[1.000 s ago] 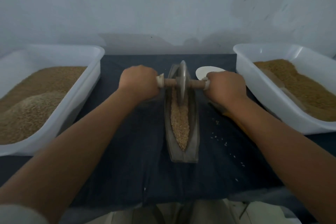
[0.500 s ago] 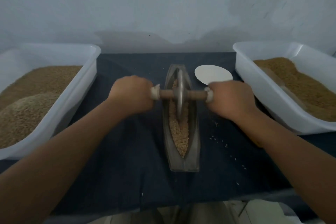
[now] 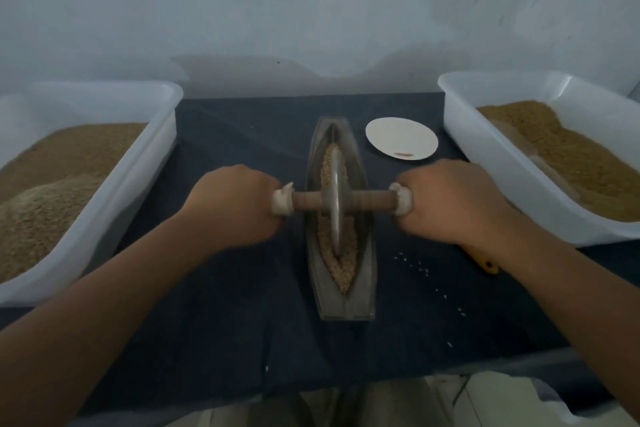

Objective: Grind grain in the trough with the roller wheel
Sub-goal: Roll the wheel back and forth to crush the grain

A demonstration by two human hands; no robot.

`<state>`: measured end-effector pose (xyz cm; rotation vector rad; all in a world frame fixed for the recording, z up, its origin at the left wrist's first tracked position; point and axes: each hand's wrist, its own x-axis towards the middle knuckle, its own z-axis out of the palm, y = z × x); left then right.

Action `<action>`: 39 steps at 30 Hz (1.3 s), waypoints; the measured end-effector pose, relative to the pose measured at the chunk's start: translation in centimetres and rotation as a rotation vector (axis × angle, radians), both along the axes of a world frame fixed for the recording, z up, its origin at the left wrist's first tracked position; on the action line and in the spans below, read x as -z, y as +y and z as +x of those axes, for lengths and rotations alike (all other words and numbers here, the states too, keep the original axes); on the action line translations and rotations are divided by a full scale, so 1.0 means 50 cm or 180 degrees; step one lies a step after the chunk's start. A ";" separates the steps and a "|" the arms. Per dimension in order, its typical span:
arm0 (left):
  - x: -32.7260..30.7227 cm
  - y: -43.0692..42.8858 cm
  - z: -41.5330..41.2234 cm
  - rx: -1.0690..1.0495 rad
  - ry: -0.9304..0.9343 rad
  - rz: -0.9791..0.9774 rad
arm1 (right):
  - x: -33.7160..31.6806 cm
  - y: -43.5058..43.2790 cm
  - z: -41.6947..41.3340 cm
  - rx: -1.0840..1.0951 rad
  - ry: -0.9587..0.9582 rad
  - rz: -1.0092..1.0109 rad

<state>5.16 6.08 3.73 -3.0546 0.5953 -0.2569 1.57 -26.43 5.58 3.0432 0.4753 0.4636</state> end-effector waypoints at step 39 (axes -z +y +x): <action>-0.035 -0.063 0.101 -0.0517 0.0116 0.0023 | -0.012 0.023 0.154 0.0642 0.0116 -0.0304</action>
